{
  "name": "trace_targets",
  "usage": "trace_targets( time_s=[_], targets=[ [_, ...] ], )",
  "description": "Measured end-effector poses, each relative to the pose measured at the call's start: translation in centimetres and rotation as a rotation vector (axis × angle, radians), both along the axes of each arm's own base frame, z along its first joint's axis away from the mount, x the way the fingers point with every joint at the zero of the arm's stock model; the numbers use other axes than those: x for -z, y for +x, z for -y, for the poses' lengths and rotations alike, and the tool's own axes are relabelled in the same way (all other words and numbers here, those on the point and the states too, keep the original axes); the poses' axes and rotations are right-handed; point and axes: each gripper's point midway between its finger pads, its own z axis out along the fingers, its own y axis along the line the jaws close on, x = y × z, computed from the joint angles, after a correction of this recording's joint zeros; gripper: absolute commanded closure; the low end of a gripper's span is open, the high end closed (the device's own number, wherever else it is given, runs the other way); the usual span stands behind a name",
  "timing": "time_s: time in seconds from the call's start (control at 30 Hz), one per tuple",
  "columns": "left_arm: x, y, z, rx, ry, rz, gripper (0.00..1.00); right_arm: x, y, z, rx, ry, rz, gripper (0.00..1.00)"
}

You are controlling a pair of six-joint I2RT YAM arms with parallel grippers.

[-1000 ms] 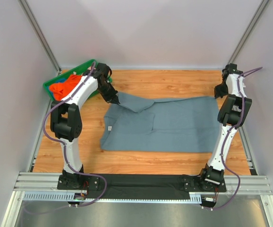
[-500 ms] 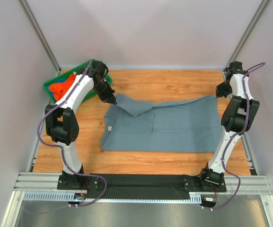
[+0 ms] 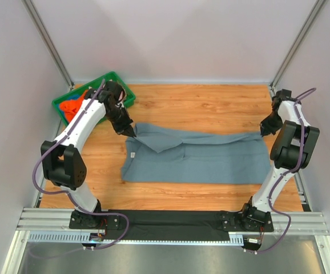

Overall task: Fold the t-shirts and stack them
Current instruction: Fold the tshirt

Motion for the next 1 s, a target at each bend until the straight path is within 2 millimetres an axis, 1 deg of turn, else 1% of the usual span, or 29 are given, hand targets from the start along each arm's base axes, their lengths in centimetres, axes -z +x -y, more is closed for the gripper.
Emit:
trace_targets(
  time_s=[0.1,0.17,0.27,0.4,0.5,0.63,0.8,0.9,1.0],
  targets=[
    [0.7,-1.5,-0.6,0.024,0.022,-0.023,1.00,1.0,-1.7,-0.7,-0.015,0.017,-0.037,1.00],
    [1.2,-2.6,-1.1,0.039,0.039,-0.041,1.00,1.2,-2.8,-1.1,-0.020,0.021,-0.053,1.00],
    [2.0,-3.5,-1.5,0.060,0.054,-0.056,1.00,0.9,-3.9,-1.3,-0.027,0.014,-0.053,1.00],
    [3.2,-4.3,-1.9,0.084,0.072,-0.082,1.00,0.4,-5.0,-1.4,-0.031,-0.009,-0.043,1.00],
    [4.1,-5.1,-2.2,0.098,0.081,-0.108,1.00,0.5,-5.7,-1.3,-0.030,-0.020,-0.049,1.00],
    [4.7,-5.6,-2.4,0.109,0.087,-0.124,1.00,1.3,-6.5,-1.4,-0.033,-0.022,-0.074,1.00],
    [4.8,-5.5,-2.4,0.123,0.088,-0.116,1.00,2.1,-7.4,-1.6,-0.031,-0.028,-0.087,1.00],
    [4.9,-5.6,-2.4,0.133,0.087,-0.115,1.00,2.3,-8.0,-1.6,-0.030,-0.032,-0.097,0.99],
    [5.7,-6.2,-2.5,0.140,0.087,-0.137,1.00,2.3,-8.1,-1.6,-0.030,-0.037,-0.092,0.97]
  ],
)
